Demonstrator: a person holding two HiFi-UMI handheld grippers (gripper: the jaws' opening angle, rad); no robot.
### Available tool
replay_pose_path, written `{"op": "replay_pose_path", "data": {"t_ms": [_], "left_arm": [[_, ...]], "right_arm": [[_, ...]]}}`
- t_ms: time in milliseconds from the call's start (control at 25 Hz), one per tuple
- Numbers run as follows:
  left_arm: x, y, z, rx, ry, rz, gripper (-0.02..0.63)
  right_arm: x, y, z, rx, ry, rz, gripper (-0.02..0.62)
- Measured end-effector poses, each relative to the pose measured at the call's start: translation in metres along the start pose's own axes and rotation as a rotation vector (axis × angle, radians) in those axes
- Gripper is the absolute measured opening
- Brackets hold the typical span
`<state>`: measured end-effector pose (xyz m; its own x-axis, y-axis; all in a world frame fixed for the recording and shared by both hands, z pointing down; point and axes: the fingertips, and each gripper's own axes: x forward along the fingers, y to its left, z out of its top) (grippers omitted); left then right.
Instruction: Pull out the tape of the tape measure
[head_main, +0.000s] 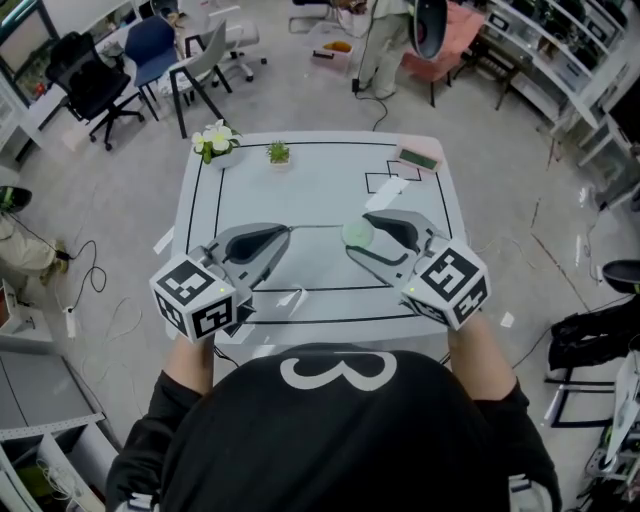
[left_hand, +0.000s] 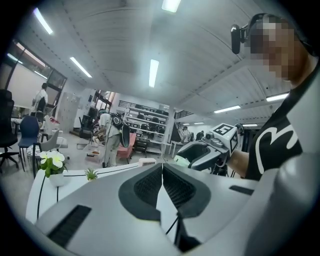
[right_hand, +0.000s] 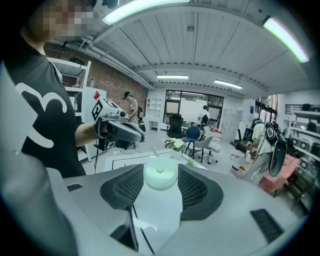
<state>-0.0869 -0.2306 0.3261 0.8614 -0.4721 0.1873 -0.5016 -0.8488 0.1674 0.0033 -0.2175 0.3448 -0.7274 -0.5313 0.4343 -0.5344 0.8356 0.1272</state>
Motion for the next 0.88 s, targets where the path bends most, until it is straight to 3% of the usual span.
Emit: {"op": "replay_pose_path", "data": {"t_ms": [240, 440, 880], "left_arm": [[-0.017, 0.02, -0.01, -0.033, 0.002, 0.082, 0.008], [-0.031, 0.035, -0.015, 0.004, 0.017, 0.187, 0.008], [-0.058, 0.059, -0.024, 0.059, 0.045, 0.312, 0.008]], "right_arm": [[0.001, -0.005, -0.008, -0.001, 0.03, -0.035, 0.224], [0.001, -0.006, -0.008, 0.002, 0.037, -0.046, 0.224], [0.003, -0.008, -0.019, 0.029, 0.05, -0.057, 0.224]]}}
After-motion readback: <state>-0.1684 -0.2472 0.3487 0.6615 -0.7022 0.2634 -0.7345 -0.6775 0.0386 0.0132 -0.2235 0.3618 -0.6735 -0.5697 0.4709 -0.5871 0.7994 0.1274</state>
